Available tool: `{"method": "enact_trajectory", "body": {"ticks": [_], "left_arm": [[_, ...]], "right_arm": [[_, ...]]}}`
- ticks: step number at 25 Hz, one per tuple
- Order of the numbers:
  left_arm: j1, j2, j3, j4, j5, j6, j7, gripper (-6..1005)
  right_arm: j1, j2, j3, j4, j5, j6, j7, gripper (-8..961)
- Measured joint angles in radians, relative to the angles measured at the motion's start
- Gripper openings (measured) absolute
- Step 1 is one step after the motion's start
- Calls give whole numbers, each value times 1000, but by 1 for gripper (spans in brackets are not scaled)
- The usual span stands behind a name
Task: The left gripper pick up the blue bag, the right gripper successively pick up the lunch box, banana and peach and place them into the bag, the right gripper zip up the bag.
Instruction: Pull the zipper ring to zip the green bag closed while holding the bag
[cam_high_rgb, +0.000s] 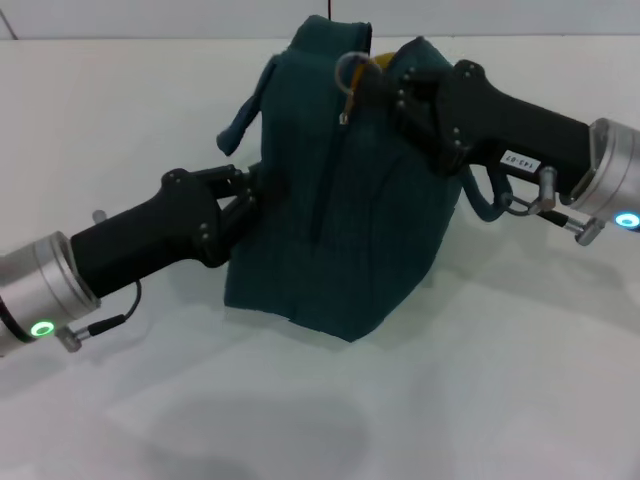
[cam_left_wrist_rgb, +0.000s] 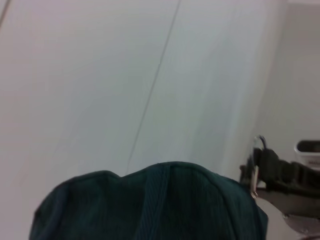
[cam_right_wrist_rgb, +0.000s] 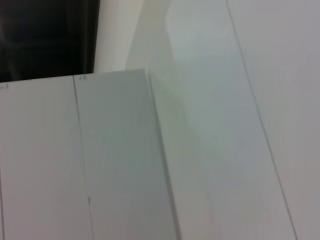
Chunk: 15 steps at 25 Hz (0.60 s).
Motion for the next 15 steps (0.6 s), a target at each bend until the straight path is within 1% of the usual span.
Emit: {"method": "enact_trajectory", "body": {"ticks": [4, 11, 15], "left_arm": [[-2, 0, 17, 0, 3, -1, 3, 146], [-3, 2, 20, 0, 46, 2, 10, 85], [-5, 3, 46, 3, 68, 6, 10, 74]], "right_arm": [[-5, 0, -1, 1, 24, -2, 2, 28], [-13, 0, 2, 3, 64, 11, 9, 29], [-13, 0, 1, 4, 74, 43, 27, 30]]}}
